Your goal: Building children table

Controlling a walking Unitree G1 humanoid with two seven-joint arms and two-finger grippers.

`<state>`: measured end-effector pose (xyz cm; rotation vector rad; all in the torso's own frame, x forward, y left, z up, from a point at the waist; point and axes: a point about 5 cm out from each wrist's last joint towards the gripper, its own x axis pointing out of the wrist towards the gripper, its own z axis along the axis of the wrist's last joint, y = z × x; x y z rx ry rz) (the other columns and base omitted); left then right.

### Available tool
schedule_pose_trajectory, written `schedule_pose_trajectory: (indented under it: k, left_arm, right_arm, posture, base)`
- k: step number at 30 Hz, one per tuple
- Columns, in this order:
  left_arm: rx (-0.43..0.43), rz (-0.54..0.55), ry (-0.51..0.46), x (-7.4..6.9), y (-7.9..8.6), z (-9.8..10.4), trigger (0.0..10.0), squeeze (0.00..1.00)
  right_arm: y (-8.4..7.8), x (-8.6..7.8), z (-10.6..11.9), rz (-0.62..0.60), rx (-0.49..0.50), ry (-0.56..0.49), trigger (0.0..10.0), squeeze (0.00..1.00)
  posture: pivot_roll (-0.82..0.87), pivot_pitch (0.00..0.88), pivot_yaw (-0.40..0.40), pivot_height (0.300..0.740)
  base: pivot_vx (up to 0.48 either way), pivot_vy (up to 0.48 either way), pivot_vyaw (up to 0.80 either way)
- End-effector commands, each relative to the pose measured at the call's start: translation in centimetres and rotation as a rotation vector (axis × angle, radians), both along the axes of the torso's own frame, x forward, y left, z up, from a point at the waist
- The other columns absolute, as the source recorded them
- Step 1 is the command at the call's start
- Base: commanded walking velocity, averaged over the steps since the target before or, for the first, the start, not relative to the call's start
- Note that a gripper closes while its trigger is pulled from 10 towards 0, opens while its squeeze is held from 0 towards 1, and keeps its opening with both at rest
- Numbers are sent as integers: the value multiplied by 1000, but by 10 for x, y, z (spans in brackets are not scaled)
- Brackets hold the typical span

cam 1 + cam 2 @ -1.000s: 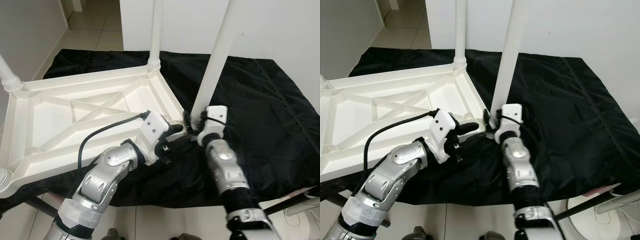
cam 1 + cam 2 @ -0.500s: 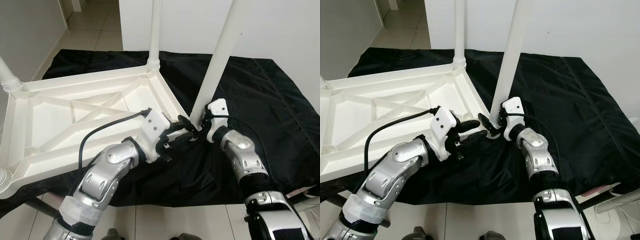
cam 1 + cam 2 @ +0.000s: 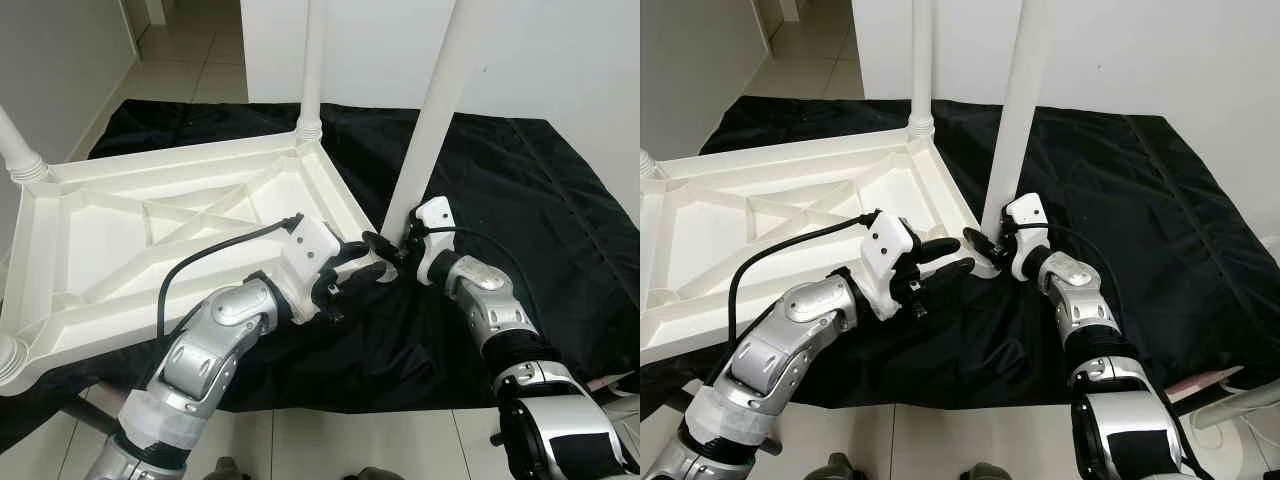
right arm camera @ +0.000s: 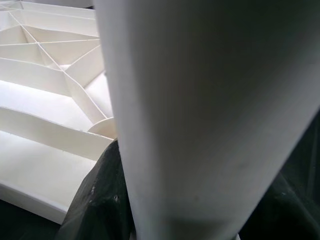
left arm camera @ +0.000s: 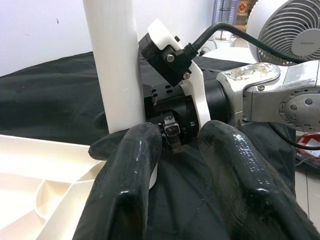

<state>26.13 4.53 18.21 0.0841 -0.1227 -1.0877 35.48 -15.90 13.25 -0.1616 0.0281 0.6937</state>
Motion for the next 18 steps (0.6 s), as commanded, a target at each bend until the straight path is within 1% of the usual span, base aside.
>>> schedule_pose_trajectory:
  k: [1,3,4,6,7,9,10,12,15,16,18]
  left_arm:
    - [7,4,-4,3,1,0,10000,0]
    - [7,4,-4,3,1,0,10000,0]
    - [8,2,-4,3,1,0,10000,0]
    - [7,0,-5,3,0,0,10000,0]
    - [7,0,-5,3,0,0,10000,0]
    - [7,-1,-3,3,0,0,10000,0]
    - [7,-1,-3,3,0,0,10000,0]
    - [7,1,2,3,1,-1,10000,0]
    - [9,2,7,2,1,-3,10000,0]
    - [9,2,7,2,1,-3,10000,0]
    - [9,2,11,1,1,-4,10000,0]
  right_arm:
    - [-6,-4,-9,15,-44,30,0,0]
    - [-6,-4,-9,15,-44,30,0,0]
    - [-7,-4,-9,2,-36,23,10000,0]
    - [-8,-3,-8,-42,-3,13,10000,0]
    - [-8,-3,-8,-42,-3,13,10000,0]
    - [-9,0,-7,-146,-4,-4,10000,0]
    - [-9,0,-7,-146,-4,-4,10000,0]
    - [-7,0,-7,-209,4,-9,10000,0]
    - [2,0,-5,-255,36,-17,10000,0]
    - [2,0,-5,-255,36,-17,10000,0]
    - [10,1,-3,-304,60,-23,10000,0]
  posture:
    - [-8,0,-12,740]
    - [-8,0,-12,740]
    - [-10,0,-11,740]
    - [-10,0,-11,740]
    - [-10,0,-11,740]
    - [-11,0,-15,740]
    - [-11,0,-15,740]
    - [-12,0,-18,740]
    - [-11,0,-16,740]
    - [-11,0,-16,740]
    - [-13,0,-16,740]
  base:
    - [0,0,0]
    - [0,0,0]
    - [0,0,0]
    - [0,0,0]
    - [0,0,0]
    - [0,0,0]
    - [0,0,0]
    - [0,0,0]
    - [0,0,0]
    - [0,0,0]
    - [0,0,0]
